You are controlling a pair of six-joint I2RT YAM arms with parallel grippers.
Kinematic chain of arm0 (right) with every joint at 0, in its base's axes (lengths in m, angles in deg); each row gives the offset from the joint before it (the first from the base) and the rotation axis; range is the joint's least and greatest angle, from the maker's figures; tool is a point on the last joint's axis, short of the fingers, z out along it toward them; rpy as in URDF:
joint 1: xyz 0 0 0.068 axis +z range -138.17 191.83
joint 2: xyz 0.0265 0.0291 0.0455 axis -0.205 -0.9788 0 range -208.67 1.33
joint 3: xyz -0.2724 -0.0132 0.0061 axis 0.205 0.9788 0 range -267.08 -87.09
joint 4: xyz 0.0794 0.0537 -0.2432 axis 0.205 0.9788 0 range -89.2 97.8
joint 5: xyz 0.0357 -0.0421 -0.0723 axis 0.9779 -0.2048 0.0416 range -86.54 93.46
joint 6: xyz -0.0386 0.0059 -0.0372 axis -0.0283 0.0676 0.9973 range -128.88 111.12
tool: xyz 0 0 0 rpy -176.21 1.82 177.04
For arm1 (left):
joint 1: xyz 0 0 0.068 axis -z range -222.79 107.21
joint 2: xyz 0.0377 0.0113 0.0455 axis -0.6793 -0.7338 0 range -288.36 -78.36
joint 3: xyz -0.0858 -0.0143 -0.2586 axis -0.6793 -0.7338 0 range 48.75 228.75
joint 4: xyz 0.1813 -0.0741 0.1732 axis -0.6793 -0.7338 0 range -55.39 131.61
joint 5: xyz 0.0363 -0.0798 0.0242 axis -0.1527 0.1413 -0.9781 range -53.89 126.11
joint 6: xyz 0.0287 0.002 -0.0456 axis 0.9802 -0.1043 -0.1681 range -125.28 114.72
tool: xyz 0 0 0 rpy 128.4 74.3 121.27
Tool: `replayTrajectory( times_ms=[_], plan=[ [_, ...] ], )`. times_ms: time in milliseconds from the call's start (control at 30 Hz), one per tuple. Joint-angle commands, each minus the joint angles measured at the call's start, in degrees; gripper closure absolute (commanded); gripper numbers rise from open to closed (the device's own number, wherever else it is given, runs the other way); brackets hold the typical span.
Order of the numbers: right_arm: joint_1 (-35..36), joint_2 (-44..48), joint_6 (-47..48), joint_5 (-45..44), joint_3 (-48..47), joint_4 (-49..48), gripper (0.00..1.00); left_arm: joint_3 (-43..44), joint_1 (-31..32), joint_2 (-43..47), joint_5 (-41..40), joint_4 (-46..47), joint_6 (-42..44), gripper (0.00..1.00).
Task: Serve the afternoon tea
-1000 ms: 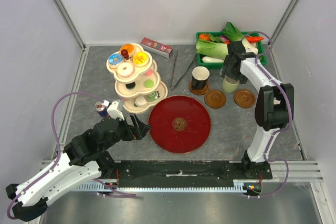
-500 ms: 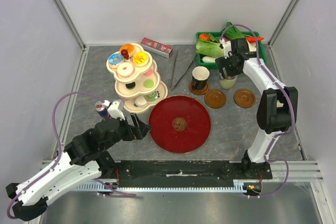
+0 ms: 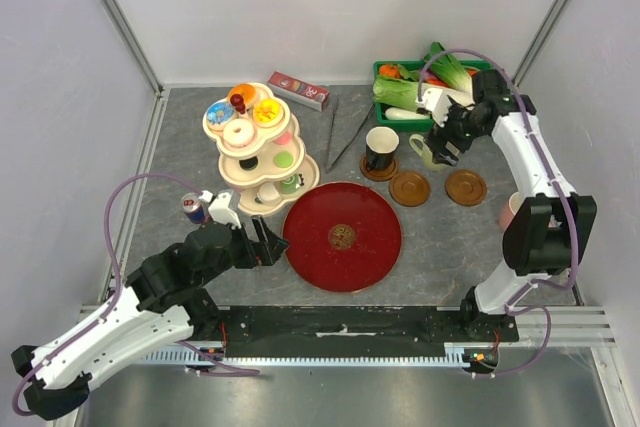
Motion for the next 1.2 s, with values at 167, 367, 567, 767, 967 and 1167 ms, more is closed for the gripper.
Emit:
replayTrajectory(
  times_ms=[167,367,567,767,967,1167],
  plan=[
    [-2.6,2.2,42.1,17.5,-10.5,24.4,0.66,2.3,0.2,-3.6,-3.3,0.1,-0.4,0.01],
    [4.0,-0.3,48.8,10.1,-12.1,27.7,0.68,4.8,0.2,-6.6,-5.9,-1.3,0.6,0.01],
    [6.7,-5.0,52.4,10.6,-16.0,31.7,0.66,5.4,0.2,-6.5,-6.1,-1.3,1.2,0.01],
    [9.3,-8.2,51.6,6.9,-16.5,31.9,0.65,4.9,0.2,-4.8,-6.2,-1.2,1.1,0.01],
    [9.6,-9.2,51.4,4.0,-14.8,31.9,0.63,4.5,0.4,-4.8,-6.2,-0.5,1.4,0.01],
    [9.6,-10.3,51.4,2.8,-12.7,31.9,0.61,4.8,0.2,-6.6,-6.7,-1.0,1.3,0.01]
  ],
)
